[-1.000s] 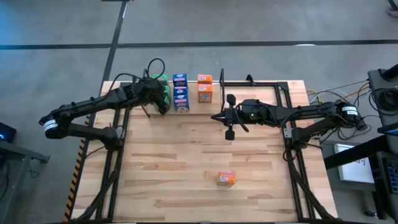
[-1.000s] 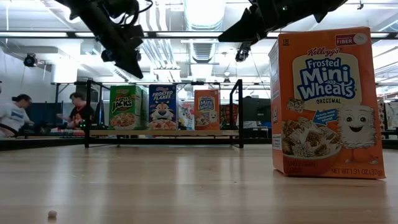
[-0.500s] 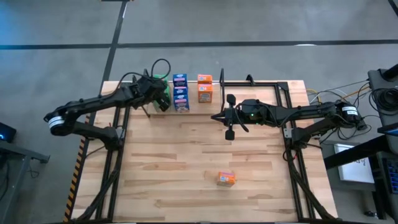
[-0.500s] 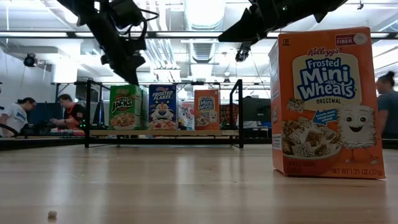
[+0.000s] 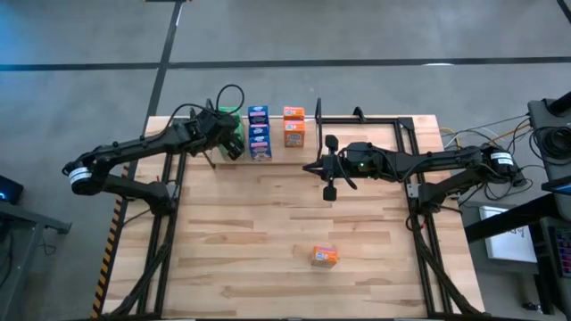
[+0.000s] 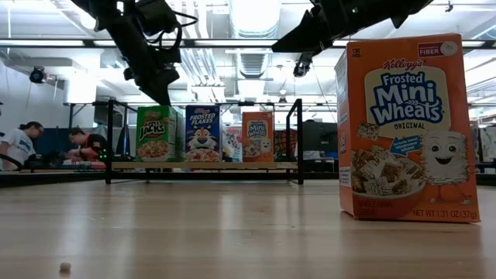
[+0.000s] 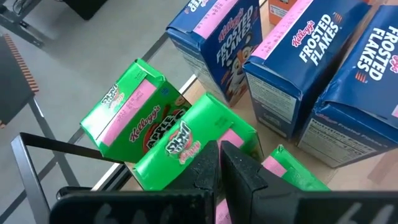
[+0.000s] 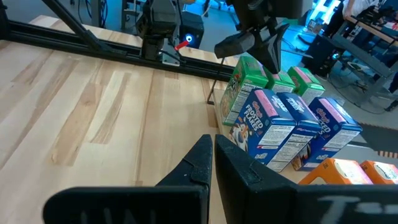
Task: Stack cereal on shelf
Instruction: Adjust the green cereal boxes on the shelf
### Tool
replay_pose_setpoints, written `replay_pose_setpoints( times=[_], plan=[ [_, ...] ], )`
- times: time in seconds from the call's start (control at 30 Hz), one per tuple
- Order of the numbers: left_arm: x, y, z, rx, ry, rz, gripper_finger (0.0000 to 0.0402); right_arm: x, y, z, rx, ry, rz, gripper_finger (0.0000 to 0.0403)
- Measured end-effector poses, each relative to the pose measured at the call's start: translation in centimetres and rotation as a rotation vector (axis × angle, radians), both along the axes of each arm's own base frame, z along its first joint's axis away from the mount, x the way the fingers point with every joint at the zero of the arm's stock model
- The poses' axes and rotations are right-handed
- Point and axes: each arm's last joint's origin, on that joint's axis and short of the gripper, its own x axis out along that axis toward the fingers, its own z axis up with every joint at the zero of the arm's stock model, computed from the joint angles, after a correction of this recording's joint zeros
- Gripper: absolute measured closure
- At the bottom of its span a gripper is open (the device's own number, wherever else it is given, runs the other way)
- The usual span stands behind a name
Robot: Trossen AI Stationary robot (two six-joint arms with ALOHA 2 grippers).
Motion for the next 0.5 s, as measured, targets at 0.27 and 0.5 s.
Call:
replay_pose_setpoints(
  times=[0.27,0.5],
  plan=[
    [0.2,0.1,1.1,0.022,-0.032,-0.005,0.0401,0.0,0.0,0.0,0.000,0.000,0.000,0.0394],
    [0.1,1.9,3.8,0.103,-0.074,0.016,0.0401,0.0,0.0,0.0,0.000,0.000,0.000,0.0394]
  ],
)
